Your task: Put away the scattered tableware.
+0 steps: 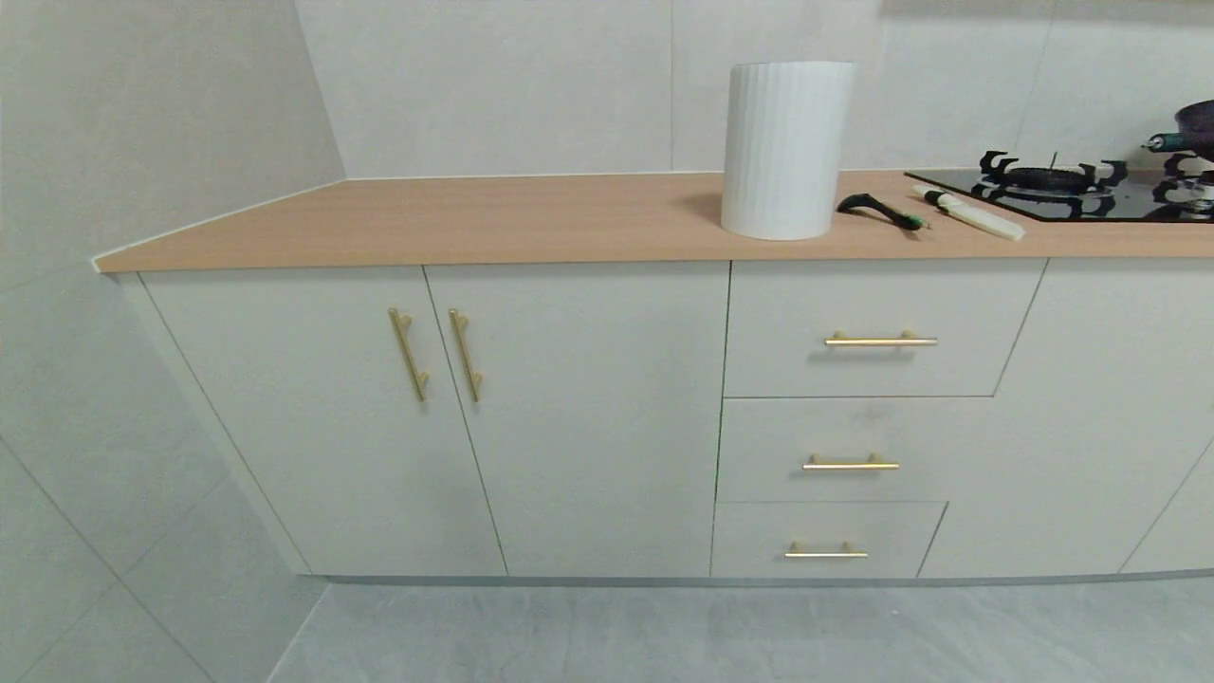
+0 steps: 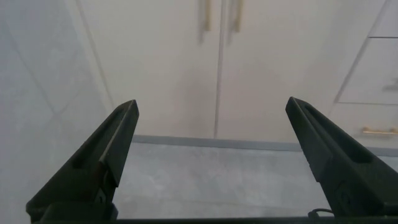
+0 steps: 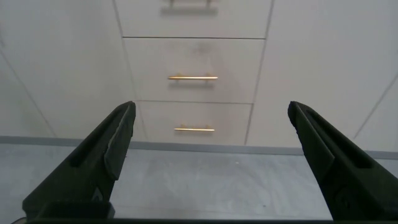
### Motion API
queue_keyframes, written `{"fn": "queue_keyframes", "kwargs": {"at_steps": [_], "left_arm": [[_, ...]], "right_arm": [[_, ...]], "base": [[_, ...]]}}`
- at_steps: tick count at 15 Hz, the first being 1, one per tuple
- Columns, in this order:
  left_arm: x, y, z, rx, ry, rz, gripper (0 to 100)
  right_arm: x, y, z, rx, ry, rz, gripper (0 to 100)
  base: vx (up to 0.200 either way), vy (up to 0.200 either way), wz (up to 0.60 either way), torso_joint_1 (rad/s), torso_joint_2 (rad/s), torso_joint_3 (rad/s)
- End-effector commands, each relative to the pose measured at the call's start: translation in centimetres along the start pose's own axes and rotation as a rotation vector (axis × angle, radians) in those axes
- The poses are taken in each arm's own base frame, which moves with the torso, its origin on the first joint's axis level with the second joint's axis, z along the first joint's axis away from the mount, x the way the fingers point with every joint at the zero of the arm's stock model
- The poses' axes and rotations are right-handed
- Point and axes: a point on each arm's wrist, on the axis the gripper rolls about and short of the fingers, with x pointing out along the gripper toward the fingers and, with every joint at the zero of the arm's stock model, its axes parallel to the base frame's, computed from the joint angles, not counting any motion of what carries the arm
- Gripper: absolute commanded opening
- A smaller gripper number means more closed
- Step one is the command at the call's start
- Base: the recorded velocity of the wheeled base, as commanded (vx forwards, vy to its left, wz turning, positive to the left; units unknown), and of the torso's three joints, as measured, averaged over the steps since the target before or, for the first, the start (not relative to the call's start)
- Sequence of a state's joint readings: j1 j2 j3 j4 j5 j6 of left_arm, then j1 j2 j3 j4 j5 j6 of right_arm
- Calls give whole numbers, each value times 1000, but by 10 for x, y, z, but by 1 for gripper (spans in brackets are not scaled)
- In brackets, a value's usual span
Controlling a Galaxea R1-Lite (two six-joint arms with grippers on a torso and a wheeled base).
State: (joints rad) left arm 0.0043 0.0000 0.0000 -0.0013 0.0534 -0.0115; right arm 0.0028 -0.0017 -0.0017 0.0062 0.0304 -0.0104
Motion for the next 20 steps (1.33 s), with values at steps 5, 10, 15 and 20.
{"fn": "queue_keyframes", "kwargs": {"at_steps": [5,10,15,20], "left_arm": [[0,0,0,-2,0,1,100],[0,0,0,-2,0,1,100],[0,0,0,-2,0,1,100],[0,0,0,-2,0,1,100]], "right_arm": [[0,0,0,0,2,1,100],[0,0,0,0,2,1,100],[0,0,0,0,2,1,100],[0,0,0,0,3,1,100]], "base": [[0,-120,0,4,2,3],[0,0,0,0,0,0],[200,0,0,3,1,2],[160,0,0,1,1,2]]}}
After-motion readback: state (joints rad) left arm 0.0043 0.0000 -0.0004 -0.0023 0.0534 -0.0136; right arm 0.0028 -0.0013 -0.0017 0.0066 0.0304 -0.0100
